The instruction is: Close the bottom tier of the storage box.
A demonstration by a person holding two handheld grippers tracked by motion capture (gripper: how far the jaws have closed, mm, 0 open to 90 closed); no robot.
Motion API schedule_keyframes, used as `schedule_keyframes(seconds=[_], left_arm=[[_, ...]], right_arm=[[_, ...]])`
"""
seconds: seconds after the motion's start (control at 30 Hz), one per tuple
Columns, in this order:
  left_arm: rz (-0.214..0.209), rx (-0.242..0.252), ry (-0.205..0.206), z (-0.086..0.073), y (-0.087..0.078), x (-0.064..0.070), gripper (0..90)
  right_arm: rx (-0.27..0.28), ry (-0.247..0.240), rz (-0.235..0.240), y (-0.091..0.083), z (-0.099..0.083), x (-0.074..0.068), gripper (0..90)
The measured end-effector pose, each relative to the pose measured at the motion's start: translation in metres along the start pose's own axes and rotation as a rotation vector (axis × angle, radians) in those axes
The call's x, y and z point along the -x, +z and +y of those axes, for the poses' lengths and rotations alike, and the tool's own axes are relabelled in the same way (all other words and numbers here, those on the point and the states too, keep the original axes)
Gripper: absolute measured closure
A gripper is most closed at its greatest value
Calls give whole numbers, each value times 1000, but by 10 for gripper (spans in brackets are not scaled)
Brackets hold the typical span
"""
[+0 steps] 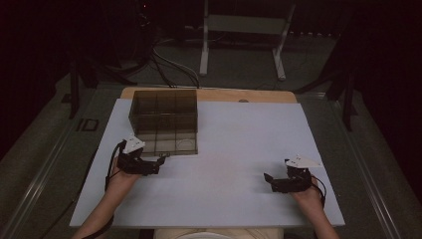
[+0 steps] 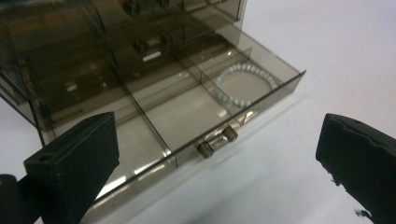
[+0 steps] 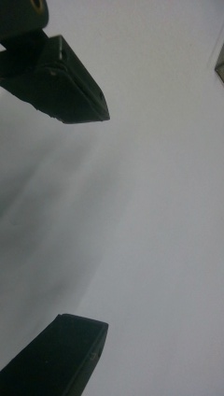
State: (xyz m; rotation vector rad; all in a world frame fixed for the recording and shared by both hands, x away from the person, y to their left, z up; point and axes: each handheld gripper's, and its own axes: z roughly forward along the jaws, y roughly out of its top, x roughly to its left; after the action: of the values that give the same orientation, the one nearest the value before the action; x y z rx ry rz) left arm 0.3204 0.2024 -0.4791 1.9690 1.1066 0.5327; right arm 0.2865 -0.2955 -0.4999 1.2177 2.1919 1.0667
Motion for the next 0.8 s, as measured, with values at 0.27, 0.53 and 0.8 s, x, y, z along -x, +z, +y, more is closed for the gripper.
schedule_keyframes(seconds=[0.27, 0.53, 0.8], left_arm=[[17, -20, -3, -10, 5, 4, 8], [47, -72, 14, -18, 12, 9, 8], [56, -128, -5, -22, 16, 10, 9]], right_arm=[[0, 3, 5, 0, 0, 0, 13], [1, 0, 3, -1, 0, 0, 13], [2, -3, 5, -1, 1, -1, 13]])
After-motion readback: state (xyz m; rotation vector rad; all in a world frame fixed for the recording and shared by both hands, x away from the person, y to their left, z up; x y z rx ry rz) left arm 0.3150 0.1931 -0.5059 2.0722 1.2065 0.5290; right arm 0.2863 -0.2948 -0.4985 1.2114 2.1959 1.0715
